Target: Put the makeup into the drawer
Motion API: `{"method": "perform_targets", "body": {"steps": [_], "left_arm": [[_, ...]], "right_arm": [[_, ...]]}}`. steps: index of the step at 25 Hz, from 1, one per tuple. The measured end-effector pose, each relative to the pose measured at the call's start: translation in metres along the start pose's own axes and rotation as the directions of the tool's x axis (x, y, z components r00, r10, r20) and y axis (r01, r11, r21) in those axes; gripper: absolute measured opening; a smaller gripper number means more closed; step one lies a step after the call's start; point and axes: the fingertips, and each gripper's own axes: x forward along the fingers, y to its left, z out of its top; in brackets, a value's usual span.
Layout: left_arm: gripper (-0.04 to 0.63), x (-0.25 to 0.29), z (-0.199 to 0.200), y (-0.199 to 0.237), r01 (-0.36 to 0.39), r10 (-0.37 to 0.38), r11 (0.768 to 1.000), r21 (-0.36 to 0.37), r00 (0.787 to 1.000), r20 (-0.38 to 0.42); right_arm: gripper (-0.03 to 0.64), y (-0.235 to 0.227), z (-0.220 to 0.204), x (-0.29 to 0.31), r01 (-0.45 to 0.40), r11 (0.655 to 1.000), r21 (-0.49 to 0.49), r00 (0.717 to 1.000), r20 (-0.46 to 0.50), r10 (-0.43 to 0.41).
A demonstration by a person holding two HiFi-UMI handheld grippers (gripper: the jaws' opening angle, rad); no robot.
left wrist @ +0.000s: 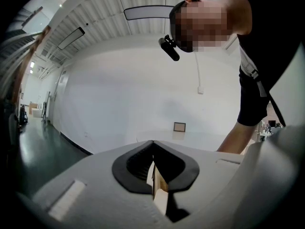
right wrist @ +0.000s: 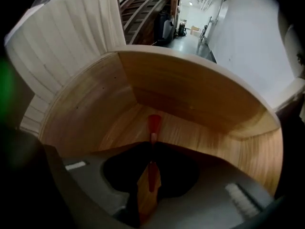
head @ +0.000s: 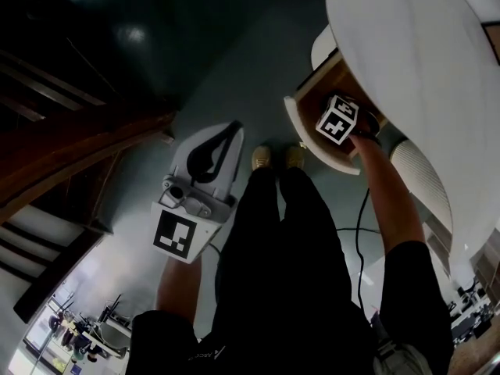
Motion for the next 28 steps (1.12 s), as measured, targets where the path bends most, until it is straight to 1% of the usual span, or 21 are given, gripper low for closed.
{"method": "perform_targets", "body": {"steps": [5, 7, 10, 14, 19, 22, 24, 26, 27, 28], "left_arm": [[0.011, 0.002, -0.004, 0.002, 0.0, 0.0, 1.0, -0.004, 1.0, -0.011], [0.011, 0.005, -0.005, -0.001, 0.007, -0.007, 1.0, -0.002, 1.0, -0.014], [0.011, 0.007, -0.005, -0.005, 0.02, -0.02, 1.0, 0.001, 1.0, -0.016], [0.011, 0.012, 0.003, -0.012, 0.044, -0.044, 0.999, 0.01, 0.999, -0.001], [0.011, 0.017, 0.02, -0.027, 0.091, -0.092, 0.995, 0.028, 0.996, 0.024], [0.011, 0.02, 0.032, -0.036, 0.12, -0.121, 0.992, 0.04, 0.992, 0.043], [0.011, 0.021, 0.041, -0.043, 0.141, -0.144, 0.989, 0.051, 0.988, 0.052], [0.011, 0.019, 0.05, -0.053, 0.16, -0.164, 0.985, 0.059, 0.985, 0.056], [0.011, 0.018, 0.054, -0.058, 0.17, -0.173, 0.983, 0.063, 0.983, 0.056], [0.011, 0.017, 0.058, -0.064, 0.181, -0.185, 0.981, 0.068, 0.981, 0.058]], "right_arm": [[0.062, -0.003, 0.001, 0.0, -0.005, 1.0, 0.02, 1.0, 0.016, 0.005], [0.075, -0.006, 0.0, -0.004, 0.005, 0.999, 0.032, 1.0, 0.024, -0.005], [0.075, -0.008, 0.003, -0.018, 0.028, 0.998, 0.057, 0.998, 0.05, -0.031], [0.075, -0.007, 0.017, -0.055, 0.073, 0.99, 0.117, 0.986, 0.142, -0.089], [0.075, 0.01, 0.032, -0.119, 0.094, 0.974, 0.205, 0.956, 0.255, -0.146], [0.075, 0.02, 0.04, -0.164, 0.108, 0.961, 0.253, 0.925, 0.328, -0.191], [0.074, 0.026, 0.047, -0.2, 0.132, 0.951, 0.278, 0.894, 0.382, -0.235], [0.074, 0.032, 0.053, -0.24, 0.154, 0.942, 0.297, 0.853, 0.441, -0.279], [0.066, 0.035, 0.057, -0.261, 0.161, 0.939, 0.305, 0.827, 0.478, -0.297], [0.064, 0.038, 0.062, -0.283, 0.162, 0.935, 0.315, 0.794, 0.521, -0.313]]}}
